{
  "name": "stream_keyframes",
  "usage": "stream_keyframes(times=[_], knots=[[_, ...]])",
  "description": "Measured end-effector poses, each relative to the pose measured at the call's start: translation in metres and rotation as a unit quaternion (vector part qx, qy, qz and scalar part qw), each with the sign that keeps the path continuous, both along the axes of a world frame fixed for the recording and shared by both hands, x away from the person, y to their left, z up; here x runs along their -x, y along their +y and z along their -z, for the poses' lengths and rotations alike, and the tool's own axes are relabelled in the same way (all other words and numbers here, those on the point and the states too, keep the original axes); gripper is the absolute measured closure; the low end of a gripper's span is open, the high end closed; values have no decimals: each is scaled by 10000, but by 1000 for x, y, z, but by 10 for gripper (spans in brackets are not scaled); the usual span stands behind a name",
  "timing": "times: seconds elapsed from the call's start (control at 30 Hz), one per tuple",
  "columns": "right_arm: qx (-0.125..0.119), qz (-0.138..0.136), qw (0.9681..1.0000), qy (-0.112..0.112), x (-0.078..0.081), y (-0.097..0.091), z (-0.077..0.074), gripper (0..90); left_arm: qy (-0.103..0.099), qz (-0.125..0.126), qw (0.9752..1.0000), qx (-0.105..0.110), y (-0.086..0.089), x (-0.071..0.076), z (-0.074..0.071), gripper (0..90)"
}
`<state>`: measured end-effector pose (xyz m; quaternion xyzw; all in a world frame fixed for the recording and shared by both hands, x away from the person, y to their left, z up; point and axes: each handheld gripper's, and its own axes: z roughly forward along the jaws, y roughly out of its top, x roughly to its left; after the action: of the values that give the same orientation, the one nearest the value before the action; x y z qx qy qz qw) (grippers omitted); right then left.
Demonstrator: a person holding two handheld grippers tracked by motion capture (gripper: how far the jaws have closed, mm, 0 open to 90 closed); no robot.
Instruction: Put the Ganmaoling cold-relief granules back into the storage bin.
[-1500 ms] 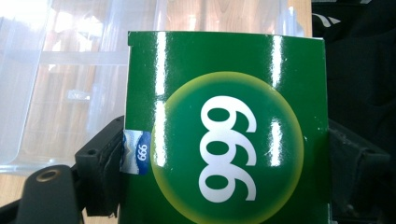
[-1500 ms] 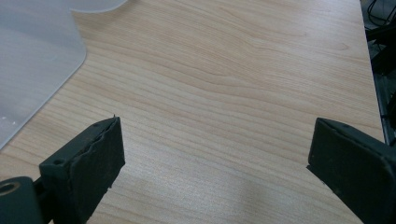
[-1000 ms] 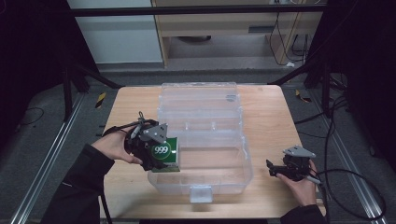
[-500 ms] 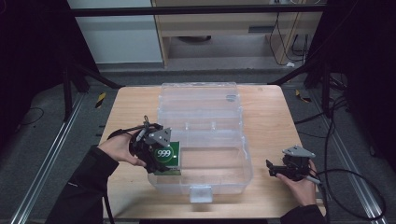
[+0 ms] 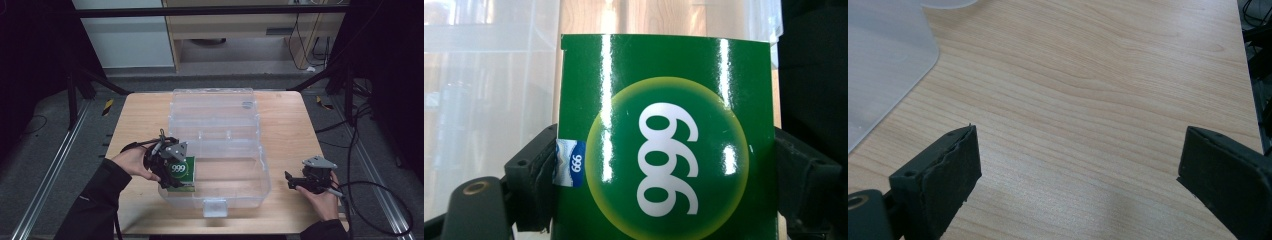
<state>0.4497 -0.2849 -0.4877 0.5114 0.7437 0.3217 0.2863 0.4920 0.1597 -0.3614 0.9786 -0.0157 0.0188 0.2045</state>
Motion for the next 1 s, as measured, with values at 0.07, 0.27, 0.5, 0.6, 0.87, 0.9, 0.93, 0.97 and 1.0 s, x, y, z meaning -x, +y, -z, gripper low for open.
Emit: stream_keyframes(times=[0.07,0.27,0.5,0.6,0.87,0.9,0.93,0.97,1.0], knots=[[6,-1,10000,1,0,0,0,37,17,-7,10000,-18,0,0,2,145],[9,1,10000,5,0,0,0,36,59,-47,10000,-6,3,-1,11,144],[-6,-1,10000,18,0,0,0,31,125,-56,9999,-88,2,-1,24,142],[2,-4,10000,13,0,0,0,30,144,-65,9998,-108,3,-1,27,141],[17,-7,10000,21,0,0,1,27,76,11,9997,-214,2,2,32,135],[7,-6,10000,23,0,0,0,26,76,11,9997,-214,2,2,32,135],[7,-6,10000,23,0,0,0,26,85,20,9997,-236,1,2,32,135],[16,-5,10000,13,0,0,0,26,85,28,9997,-224,1,3,33,136],[16,-5,10000,13,0,0,0,26,85,28,9997,-224,1,3,33,137]])
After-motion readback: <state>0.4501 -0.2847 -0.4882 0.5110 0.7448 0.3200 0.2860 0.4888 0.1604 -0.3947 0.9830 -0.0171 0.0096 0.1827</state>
